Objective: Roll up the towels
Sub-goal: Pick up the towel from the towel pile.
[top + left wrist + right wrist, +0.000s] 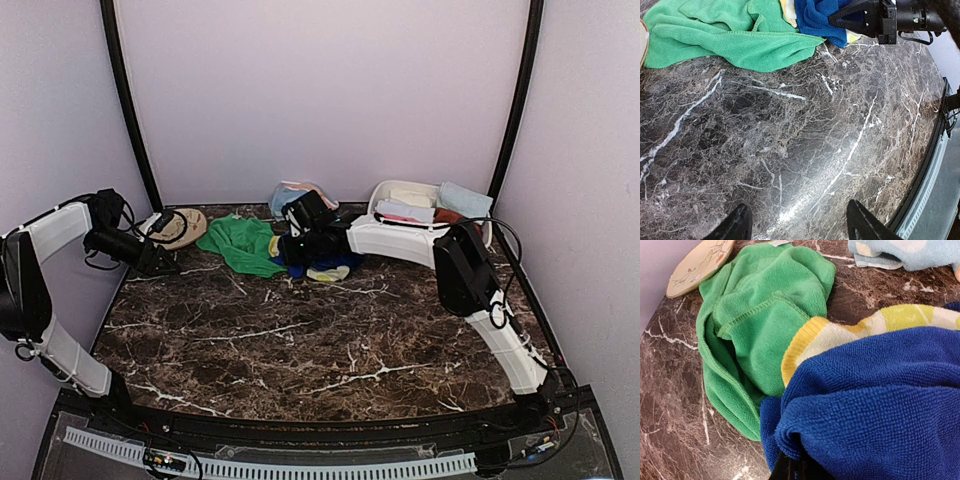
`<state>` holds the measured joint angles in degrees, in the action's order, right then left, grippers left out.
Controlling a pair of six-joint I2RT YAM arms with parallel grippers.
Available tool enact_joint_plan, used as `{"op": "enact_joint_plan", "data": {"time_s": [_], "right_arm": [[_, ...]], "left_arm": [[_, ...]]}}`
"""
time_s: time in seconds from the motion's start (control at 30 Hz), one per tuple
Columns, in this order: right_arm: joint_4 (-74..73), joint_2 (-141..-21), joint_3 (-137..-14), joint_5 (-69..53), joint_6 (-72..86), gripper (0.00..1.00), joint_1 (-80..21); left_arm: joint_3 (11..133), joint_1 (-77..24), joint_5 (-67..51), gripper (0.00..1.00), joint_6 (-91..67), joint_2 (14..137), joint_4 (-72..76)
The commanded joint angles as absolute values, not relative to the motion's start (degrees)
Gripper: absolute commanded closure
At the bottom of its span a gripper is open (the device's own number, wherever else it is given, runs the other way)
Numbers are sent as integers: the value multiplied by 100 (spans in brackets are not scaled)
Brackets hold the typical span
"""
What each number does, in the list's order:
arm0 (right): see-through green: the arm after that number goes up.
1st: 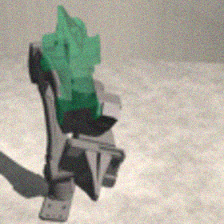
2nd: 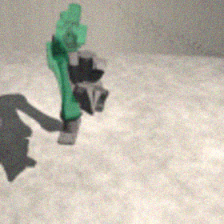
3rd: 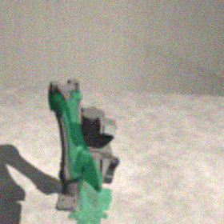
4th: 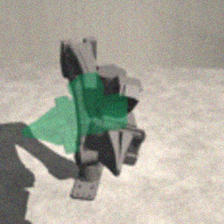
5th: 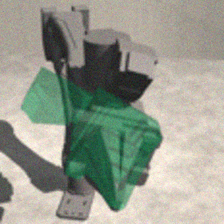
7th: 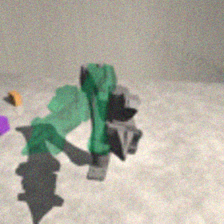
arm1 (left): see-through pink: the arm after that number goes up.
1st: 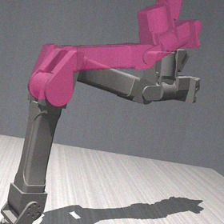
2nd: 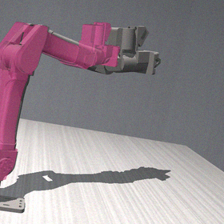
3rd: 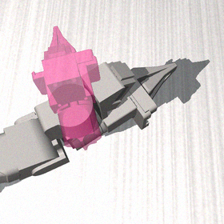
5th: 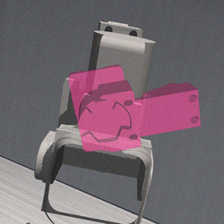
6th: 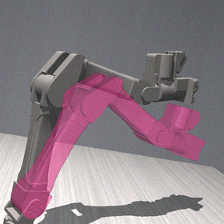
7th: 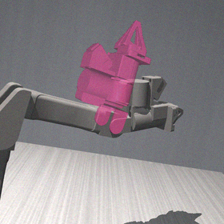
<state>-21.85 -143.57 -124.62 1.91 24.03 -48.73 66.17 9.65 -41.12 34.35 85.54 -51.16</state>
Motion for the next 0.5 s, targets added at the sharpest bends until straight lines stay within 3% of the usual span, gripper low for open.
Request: {"op": "enact_joint_plan", "data": {"time_s": [0.0, 0.47], "right_arm": [[-1771, -14072, -12577, -114, 2441, 100, -4707], [-97, -12481, -12510, -1704, 3258, 100, -3568]], "left_arm": [[6693, 993, -4201, 34, 3478, 8551, -5343], [6682, 993, -4480, 34, 3388, 8549, -5309]]}}
